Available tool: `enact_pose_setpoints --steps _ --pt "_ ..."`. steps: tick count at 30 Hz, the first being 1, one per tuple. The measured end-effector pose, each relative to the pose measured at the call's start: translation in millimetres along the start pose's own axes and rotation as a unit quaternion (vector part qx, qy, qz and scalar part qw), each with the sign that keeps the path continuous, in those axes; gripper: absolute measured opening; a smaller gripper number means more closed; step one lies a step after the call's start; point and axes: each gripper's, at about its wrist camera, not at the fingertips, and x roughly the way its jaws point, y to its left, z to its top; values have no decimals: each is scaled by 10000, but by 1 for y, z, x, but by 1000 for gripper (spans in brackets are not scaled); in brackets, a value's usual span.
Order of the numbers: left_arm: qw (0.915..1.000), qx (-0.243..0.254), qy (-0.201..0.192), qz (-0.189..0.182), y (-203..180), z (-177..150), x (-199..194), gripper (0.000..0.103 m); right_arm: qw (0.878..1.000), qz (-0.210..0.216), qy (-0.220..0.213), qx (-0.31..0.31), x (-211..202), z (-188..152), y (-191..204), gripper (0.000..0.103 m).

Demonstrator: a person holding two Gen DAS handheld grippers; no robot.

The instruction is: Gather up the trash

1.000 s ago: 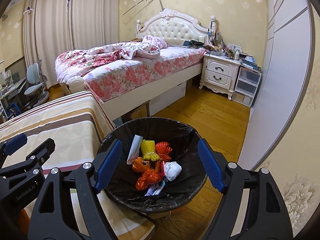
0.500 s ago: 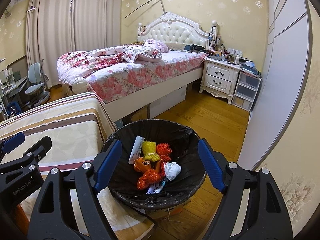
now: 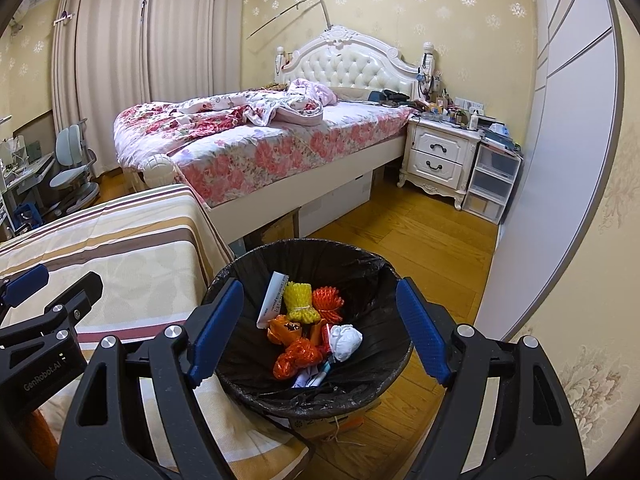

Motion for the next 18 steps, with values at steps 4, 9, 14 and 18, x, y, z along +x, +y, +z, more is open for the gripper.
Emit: enact_pose_setpoints --steps 4,9,14,18 --pt "10000 -13 7 -4 1 0 -1 80 10000 3 -6 3 0 0 0 77" --pt "10000 -8 2 -16 1 0 -1 80 10000 -2 -1 3 0 0 0 77" --pt "10000 -9 3 -9 1 0 -1 80 10000 1 -7 -1 0 0 0 77" --pt "10000 -17 -3 -15 1 0 -1 80 10000 -2 -7 0 0 0 0 77"
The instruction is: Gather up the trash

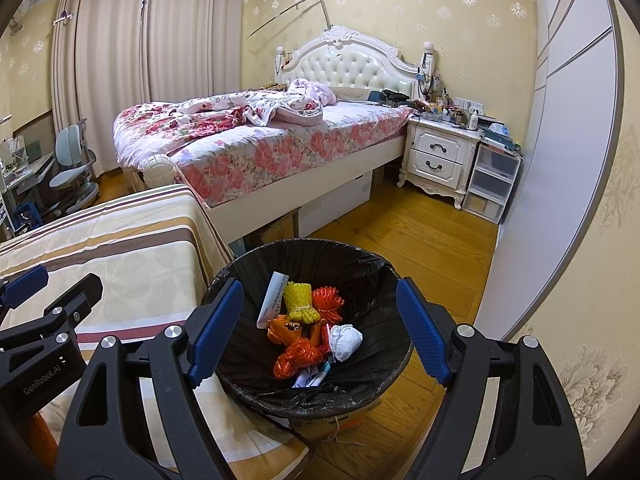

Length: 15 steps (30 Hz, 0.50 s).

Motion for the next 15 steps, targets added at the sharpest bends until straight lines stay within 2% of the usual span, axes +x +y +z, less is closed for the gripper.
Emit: enact_pose_setpoints --steps 15 --pt "9999 72 -98 16 -5 3 -6 80 10000 -2 4 2 0 0 0 77"
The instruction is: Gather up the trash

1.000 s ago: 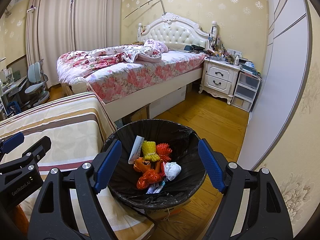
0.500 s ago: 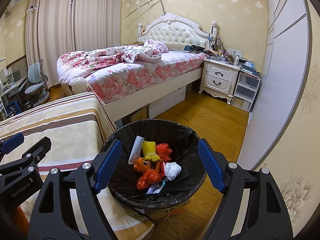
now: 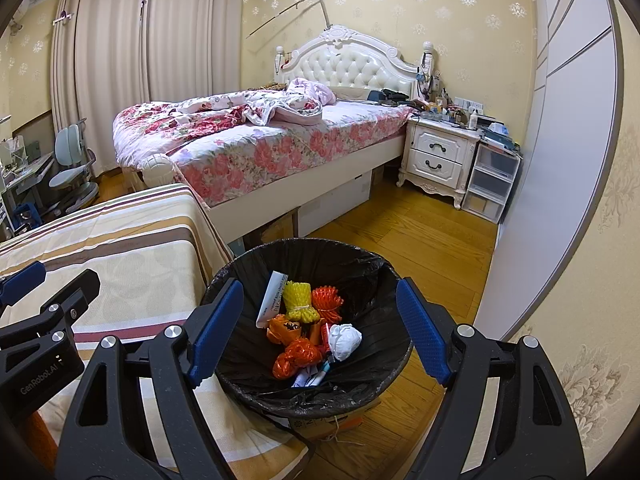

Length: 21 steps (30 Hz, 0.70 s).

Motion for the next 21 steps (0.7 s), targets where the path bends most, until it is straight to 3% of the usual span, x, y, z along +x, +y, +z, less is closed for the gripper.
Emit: enact_pose_setpoints --steps 21 --pt "10000 46 -50 45 -1 -3 4 83 10000 3 28 -19 -2 -3 1 77"
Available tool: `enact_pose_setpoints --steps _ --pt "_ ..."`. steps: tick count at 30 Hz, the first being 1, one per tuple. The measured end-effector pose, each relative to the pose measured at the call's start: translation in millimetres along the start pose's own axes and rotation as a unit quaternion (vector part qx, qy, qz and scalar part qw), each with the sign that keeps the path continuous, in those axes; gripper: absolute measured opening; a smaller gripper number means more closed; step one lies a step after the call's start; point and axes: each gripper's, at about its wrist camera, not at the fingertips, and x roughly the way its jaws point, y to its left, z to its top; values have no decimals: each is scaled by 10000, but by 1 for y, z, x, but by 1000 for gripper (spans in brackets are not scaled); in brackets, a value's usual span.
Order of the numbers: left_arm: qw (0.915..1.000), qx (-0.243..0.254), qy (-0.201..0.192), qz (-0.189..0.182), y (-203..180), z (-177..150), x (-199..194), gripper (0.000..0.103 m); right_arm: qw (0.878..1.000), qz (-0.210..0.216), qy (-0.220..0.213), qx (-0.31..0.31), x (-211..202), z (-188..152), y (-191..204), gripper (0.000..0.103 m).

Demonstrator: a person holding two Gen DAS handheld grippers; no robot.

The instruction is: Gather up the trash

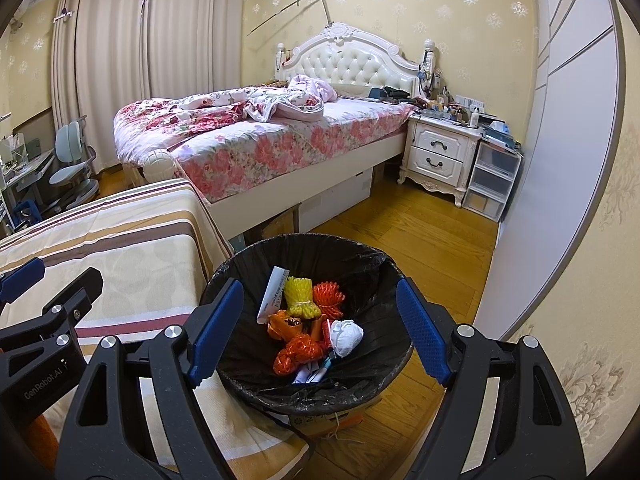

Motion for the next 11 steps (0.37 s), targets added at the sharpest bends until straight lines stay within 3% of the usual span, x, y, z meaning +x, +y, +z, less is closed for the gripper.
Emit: enact_pose_setpoints --steps 11 --pt "9999 -43 116 97 13 -3 5 83 9999 66 22 -87 -4 -6 10 77"
